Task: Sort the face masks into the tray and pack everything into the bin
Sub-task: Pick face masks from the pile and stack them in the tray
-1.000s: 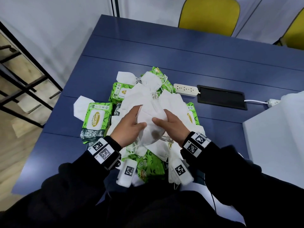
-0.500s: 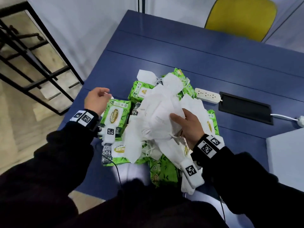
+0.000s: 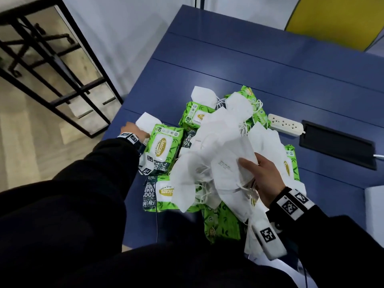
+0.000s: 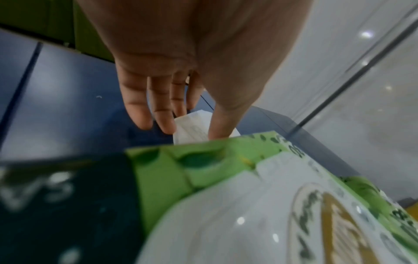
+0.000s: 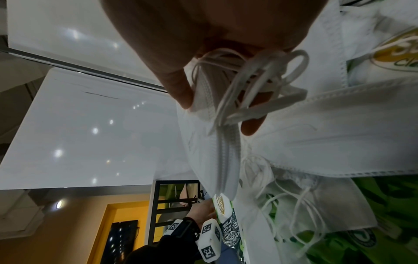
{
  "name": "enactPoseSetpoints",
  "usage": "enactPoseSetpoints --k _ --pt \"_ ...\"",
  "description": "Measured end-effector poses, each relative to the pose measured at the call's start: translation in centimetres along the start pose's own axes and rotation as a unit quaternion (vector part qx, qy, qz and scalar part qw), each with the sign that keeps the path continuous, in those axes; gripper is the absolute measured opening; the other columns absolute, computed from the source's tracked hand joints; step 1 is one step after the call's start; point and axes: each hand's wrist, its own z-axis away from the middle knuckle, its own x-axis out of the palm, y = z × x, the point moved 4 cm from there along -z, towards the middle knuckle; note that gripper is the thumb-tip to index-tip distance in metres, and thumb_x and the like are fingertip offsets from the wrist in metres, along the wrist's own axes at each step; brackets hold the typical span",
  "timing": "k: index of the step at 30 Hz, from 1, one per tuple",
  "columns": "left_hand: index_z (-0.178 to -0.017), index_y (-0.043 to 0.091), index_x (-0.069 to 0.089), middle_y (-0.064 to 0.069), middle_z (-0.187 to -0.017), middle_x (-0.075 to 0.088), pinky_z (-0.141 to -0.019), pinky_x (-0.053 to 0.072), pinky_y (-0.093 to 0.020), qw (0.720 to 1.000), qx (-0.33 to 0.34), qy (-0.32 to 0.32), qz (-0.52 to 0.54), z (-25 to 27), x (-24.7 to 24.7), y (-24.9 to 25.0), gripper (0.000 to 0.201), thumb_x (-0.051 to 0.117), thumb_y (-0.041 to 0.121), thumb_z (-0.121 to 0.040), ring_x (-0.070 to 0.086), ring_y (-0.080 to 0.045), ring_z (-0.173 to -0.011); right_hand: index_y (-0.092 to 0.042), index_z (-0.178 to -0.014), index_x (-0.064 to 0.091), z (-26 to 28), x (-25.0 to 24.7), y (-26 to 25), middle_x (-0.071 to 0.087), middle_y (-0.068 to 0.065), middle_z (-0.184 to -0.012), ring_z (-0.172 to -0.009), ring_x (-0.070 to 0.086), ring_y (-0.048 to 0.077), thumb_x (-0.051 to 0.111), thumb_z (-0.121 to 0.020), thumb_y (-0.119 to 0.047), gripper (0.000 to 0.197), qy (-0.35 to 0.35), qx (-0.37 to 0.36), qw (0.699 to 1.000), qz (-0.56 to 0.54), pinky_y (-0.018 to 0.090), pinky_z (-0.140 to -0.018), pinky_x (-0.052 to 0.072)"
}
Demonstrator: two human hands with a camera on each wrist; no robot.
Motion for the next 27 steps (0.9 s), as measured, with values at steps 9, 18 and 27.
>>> enactPoseSetpoints --k 9,18,27 --pt "-0.107 0.009 0.075 -0.017 -0.108 0.073 -0.083 0.048 -0.035 0.974 0.124 0.091 0.169 3.6 -4.4 3.3 0.026 0.068 0.03 -0.093 0.067 -0.036 -0.104 -0.005 -0.115 0.07 0.2 0.1 -0.2 0.076 0.018 -0.105 -0.089 0.073 0.033 0.067 -0.094 -0.013 0.023 -0.011 -0.003 1.0 -0.007 0.045 -0.075 0.058" --pt "-0.099 0.014 0.072 -0.003 -0.087 0.075 -0.062 0.056 -0.024 0.841 0.303 -0.098 0.438 18.6 -5.9 10.5 0.015 0.068 0.001 -0.093 0.07 -0.012 -0.071 -0.002 -0.115 0.067 1.2 0.6 -1.0 0.072 0.028 -0.107 -0.086 0.069 0.04 0.067 -0.095 -0.012 0.023 0.001 -0.011 1.0 -0.028 0.065 -0.081 0.05" --pt "-0.106 0.014 0.067 -0.007 -0.084 0.077 -0.058 0.054 -0.028 0.819 0.329 -0.222 0.414 27.2 -0.5 11.2 0.021 0.061 -0.004 -0.096 0.068 -0.018 -0.069 -0.006 -0.11 0.067 3.1 -1.7 -0.9 0.074 0.013 -0.094 -0.073 0.069 0.025 0.059 -0.101 -0.014 0.015 0.022 -0.014 0.998 -0.05 0.027 -0.055 0.053"
